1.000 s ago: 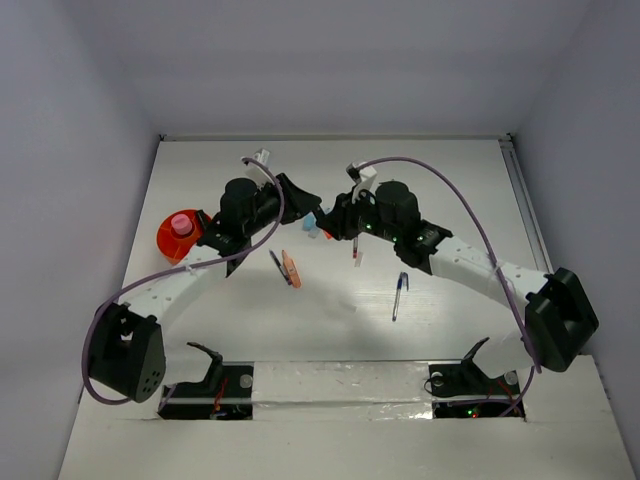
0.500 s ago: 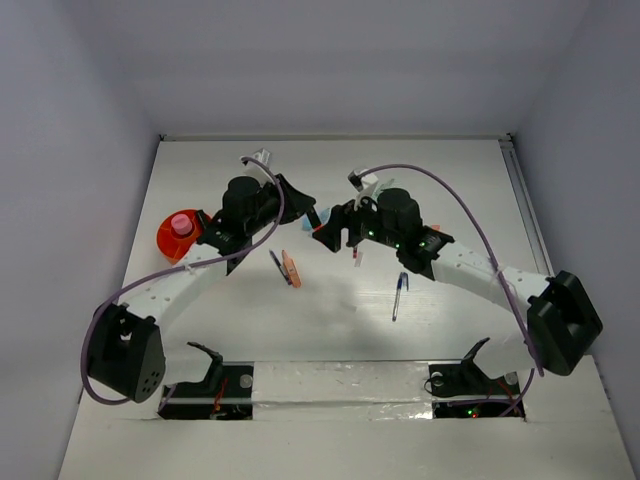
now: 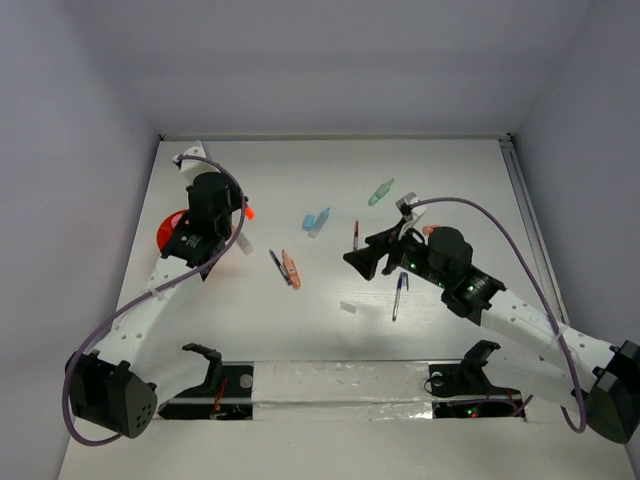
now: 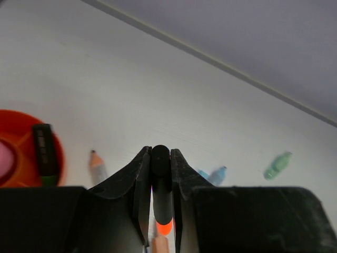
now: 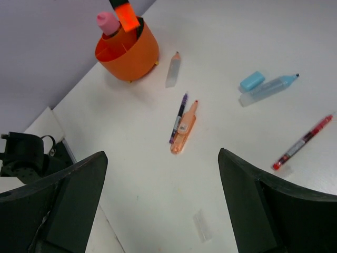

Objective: Sort the stationery into containers
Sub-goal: Place the pen in the storage box.

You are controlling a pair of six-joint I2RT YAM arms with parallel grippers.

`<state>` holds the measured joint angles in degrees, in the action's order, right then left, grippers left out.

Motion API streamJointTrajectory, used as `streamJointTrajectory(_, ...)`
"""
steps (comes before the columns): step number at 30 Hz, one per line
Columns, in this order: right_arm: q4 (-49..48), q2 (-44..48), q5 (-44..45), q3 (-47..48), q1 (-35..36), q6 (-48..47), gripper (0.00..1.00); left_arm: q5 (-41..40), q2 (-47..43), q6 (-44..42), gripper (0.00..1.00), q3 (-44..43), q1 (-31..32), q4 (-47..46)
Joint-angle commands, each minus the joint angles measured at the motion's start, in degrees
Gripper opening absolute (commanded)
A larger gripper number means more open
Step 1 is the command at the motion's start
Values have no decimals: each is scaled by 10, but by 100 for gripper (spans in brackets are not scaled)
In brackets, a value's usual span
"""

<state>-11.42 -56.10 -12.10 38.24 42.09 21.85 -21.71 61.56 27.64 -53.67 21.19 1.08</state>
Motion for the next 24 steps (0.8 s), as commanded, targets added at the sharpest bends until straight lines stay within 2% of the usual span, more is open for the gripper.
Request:
streamJointTrajectory(1, -16, 29, 43, -45, 5, 19, 91, -113, 16, -42, 0, -35, -37, 43)
streamJointTrajectory(3, -13, 34, 46, -48, 5, 23, 91, -122, 43, -40, 0, -42, -65, 52)
streamJointTrajectory(9, -26, 49, 37, -57, 5, 30, 91, -239, 80, -57, 0, -50, -65, 30)
streamJointTrajectory(15, -33, 52, 29, -62, 5, 33, 91, -305, 107, -74, 0, -27, -65, -18)
streamJointTrajectory(24, -34, 60, 29, -64, 5, 31, 91, -315, 135, -116, 0, 34, -70, -110)
